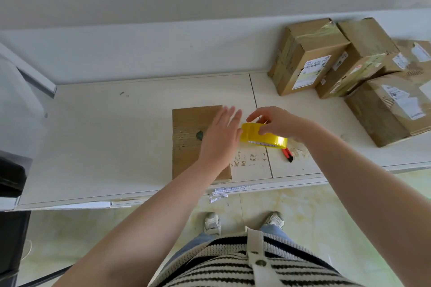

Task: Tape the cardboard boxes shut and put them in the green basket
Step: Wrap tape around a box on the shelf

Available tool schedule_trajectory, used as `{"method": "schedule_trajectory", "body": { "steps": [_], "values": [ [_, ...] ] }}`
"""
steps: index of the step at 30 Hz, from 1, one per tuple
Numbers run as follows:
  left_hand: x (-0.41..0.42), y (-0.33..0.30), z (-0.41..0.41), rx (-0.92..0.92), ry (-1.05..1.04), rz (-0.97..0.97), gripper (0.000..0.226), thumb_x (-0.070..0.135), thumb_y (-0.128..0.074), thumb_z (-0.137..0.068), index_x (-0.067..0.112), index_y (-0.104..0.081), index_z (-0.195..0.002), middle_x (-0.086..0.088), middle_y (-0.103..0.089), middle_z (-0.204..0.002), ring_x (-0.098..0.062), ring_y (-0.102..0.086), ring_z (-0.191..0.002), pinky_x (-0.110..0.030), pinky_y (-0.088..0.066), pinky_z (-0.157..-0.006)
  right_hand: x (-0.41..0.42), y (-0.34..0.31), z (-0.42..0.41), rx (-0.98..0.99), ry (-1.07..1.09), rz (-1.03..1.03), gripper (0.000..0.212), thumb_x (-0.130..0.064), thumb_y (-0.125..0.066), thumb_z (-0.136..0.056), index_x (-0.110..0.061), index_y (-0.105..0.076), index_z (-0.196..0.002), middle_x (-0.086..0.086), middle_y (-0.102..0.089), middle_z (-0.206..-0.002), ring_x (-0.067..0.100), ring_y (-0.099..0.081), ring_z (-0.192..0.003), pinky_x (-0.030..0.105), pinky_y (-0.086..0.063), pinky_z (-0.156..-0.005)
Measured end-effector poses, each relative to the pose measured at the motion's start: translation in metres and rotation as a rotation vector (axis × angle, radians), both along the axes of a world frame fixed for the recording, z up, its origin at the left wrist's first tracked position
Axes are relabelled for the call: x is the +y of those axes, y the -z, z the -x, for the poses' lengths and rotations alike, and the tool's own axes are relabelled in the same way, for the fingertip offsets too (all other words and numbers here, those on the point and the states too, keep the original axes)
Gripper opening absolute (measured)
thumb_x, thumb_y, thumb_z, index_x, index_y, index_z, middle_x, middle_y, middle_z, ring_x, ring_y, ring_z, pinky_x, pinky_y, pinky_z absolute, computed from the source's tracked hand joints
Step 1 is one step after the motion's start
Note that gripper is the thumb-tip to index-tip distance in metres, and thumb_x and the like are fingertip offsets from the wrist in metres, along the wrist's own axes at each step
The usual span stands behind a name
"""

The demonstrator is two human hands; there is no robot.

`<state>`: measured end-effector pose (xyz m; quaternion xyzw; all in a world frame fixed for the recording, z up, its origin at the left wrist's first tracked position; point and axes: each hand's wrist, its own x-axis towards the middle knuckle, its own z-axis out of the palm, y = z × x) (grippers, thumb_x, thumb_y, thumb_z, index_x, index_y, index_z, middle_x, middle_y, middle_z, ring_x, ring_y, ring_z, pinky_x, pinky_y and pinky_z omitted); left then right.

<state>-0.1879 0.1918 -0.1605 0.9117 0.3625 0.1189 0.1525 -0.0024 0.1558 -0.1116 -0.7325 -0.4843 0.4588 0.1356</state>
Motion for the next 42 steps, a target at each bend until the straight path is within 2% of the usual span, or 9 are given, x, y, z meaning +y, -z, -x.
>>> {"method": "schedule_trajectory", "body": {
  "steps": [4,11,16,19,23,28,31,35,42],
  "values": [
    [-0.02,-0.018,-0.022,-0.312,-0.088,0.448,0.061,0.036,-0.05,-0.101,0.011,-0.03,-0.152,-0.003,-0.036,-0.152,-0.014,-0.033,-0.14,-0.021,-0.027,-0.111,-0.019,-0.013,0.003,0.212,0.248,-0.154,0.044,0.006,-0.065,-0.081,-0.028,-0.061,-0.109,0.007,-0.065,-0.108,0.023,-0.062,-0.093,0.033,-0.051,-0.078],
    [-0.025,-0.047,-0.014,-0.501,-0.027,0.117,0.032,0.017,-0.065,-0.093,0.01,-0.066,-0.125,-0.001,-0.062,-0.119,-0.013,-0.06,-0.106,-0.029,-0.052,-0.085,-0.048,-0.025,0.024,0.375,0.535,-0.356,0.05,0.008,-0.065,-0.083,-0.023,-0.058,-0.122,0.011,-0.065,-0.112,0.026,-0.065,-0.094,0.042,-0.055,-0.085],
    [-0.031,-0.057,0.0,-0.598,0.071,0.028,0.017,0.007,-0.067,-0.09,0.009,-0.072,-0.106,-0.001,-0.064,-0.103,-0.016,-0.062,-0.096,-0.032,-0.052,-0.079,-0.064,-0.019,0.045,0.587,0.688,-0.488,0.057,0.011,-0.064,-0.083,-0.018,-0.054,-0.131,0.015,-0.064,-0.113,0.021,-0.064,-0.09,0.029,-0.053,-0.073],
    [-0.032,-0.066,0.0,-0.646,-0.29,0.405,0.039,0.03,-0.068,-0.091,0.008,-0.059,-0.121,-0.003,-0.058,-0.117,-0.014,-0.056,-0.105,-0.02,-0.048,-0.088,-0.071,-0.017,0.058,0.638,0.675,-0.573,0.062,0.015,-0.063,-0.082,-0.023,-0.054,-0.13,0.014,-0.061,-0.11,0.019,-0.063,-0.086,0.028,-0.054,-0.069],
    [-0.026,-0.083,-0.012,-0.651,-0.468,1.236,0.054,0.056,-0.054,-0.093,0.008,-0.068,-0.114,-0.013,-0.073,-0.105,-0.027,-0.069,-0.1,-0.04,-0.054,-0.09,-0.071,-0.017,0.08,0.523,0.569,-0.685,0.067,0.015,-0.066,-0.079,-0.025,-0.049,-0.13,0.007,-0.062,-0.107,0.015,-0.064,-0.087,0.03,-0.055,-0.073],
    [-0.026,-0.09,-0.006,-0.735,-0.341,1.128,0.044,0.039,-0.061,-0.093,0.007,-0.059,-0.123,-0.011,-0.071,-0.11,-0.027,-0.068,-0.103,-0.05,-0.053,-0.095,-0.069,-0.031,0.07,0.33,0.579,-0.812,0.055,-0.031,-0.074,-0.077,-0.027,-0.049,-0.126,-0.005,-0.059,-0.105,0.01,-0.058,-0.092,0.026,-0.049,-0.083],
    [-0.016,-0.094,0.008,-0.636,-0.077,1.09,0.034,0.031,-0.059,-0.094,0.011,-0.055,-0.121,0.004,-0.073,-0.096,-0.011,-0.068,-0.088,-0.029,-0.056,-0.08,-0.061,-0.042,0.043,0.342,0.639,-0.742,0.057,-0.057,-0.066,-0.073,-0.034,-0.053,-0.125,-0.003,-0.058,-0.112,0.009,-0.057,-0.104,0.019,-0.045,-0.088],
    [-0.015,-0.099,0.017,-0.598,0.154,1.172,0.025,0.028,-0.059,-0.094,0.021,-0.056,-0.118,0.011,-0.073,-0.097,-0.004,-0.068,-0.091,-0.016,-0.051,-0.074,-0.052,-0.045,0.034,0.597,0.435,-0.484,0.06,-0.058,-0.067,-0.072,-0.031,-0.06,-0.125,-0.005,-0.064,-0.107,0.016,-0.064,-0.101,0.032,-0.053,-0.08],
    [-0.008,-0.094,0.025,-0.733,0.003,1.137,0.039,0.039,-0.073,-0.078,0.021,-0.065,-0.112,0.001,-0.07,-0.101,-0.014,-0.065,-0.095,-0.027,-0.052,-0.082,-0.045,-0.04,0.051,0.673,0.7,-0.454,0.059,-0.056,-0.074,-0.067,-0.024,-0.063,-0.117,0.008,-0.063,-0.108,0.025,-0.065,-0.098,0.036,-0.057,-0.072]
  ]
}}
